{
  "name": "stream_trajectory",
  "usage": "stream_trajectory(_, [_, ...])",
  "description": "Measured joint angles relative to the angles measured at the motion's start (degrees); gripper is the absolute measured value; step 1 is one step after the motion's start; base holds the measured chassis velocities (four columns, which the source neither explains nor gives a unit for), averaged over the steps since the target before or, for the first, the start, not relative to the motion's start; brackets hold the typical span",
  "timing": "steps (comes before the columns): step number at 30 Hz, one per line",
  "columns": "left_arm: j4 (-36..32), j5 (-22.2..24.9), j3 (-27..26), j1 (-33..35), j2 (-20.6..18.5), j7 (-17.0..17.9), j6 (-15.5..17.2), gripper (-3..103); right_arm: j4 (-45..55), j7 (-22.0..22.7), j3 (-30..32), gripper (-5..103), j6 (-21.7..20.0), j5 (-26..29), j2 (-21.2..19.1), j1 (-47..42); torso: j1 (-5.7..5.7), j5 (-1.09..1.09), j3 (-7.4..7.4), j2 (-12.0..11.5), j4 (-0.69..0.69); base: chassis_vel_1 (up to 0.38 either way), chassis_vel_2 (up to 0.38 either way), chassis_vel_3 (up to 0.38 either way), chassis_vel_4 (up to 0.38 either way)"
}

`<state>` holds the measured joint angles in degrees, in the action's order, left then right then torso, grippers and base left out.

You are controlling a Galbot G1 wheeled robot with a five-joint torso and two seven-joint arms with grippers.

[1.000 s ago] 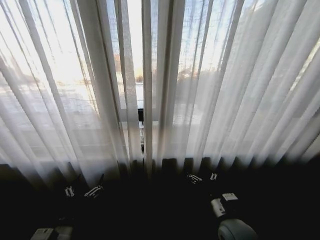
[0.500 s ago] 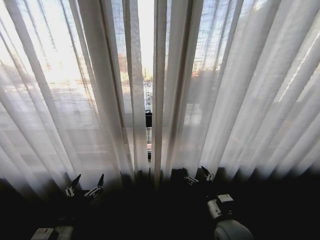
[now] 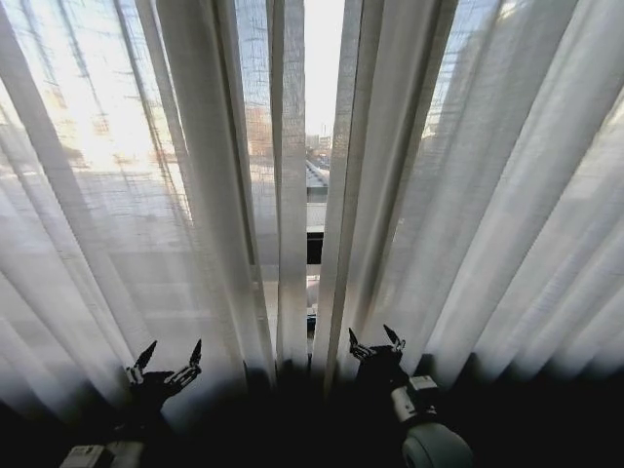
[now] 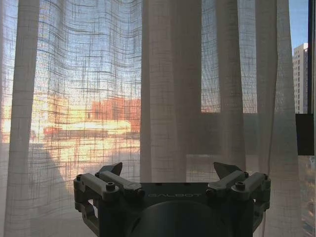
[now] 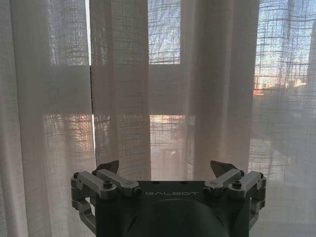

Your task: Open the curtains by pulling them apart, changing their state from closed to fully open.

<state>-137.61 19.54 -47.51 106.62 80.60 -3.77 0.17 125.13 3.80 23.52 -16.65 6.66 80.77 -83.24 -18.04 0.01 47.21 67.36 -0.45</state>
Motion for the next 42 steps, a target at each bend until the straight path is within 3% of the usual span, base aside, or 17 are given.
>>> stream_trajectory(15, [-1.2,-2.0,-0.6,1.9,3.4,0.3,0.5,100,-12.9,1.7,-4.5,100,-2.3,5.1,-1.0,14.9,0.05,0.01,-0.01,0.0,0.00,0.003,-0.004,-0.001,0.007])
stream_trajectory(42, [-1.6,-2.2,-0.4,0.7,3.0,0.4,1.7,100,-27.5,2.0,-5.9,103,-2.1,6.5,3.2,31.0,0.05,0.00,-0.01,0.0,0.01,0.000,0.000,0.000,0.000])
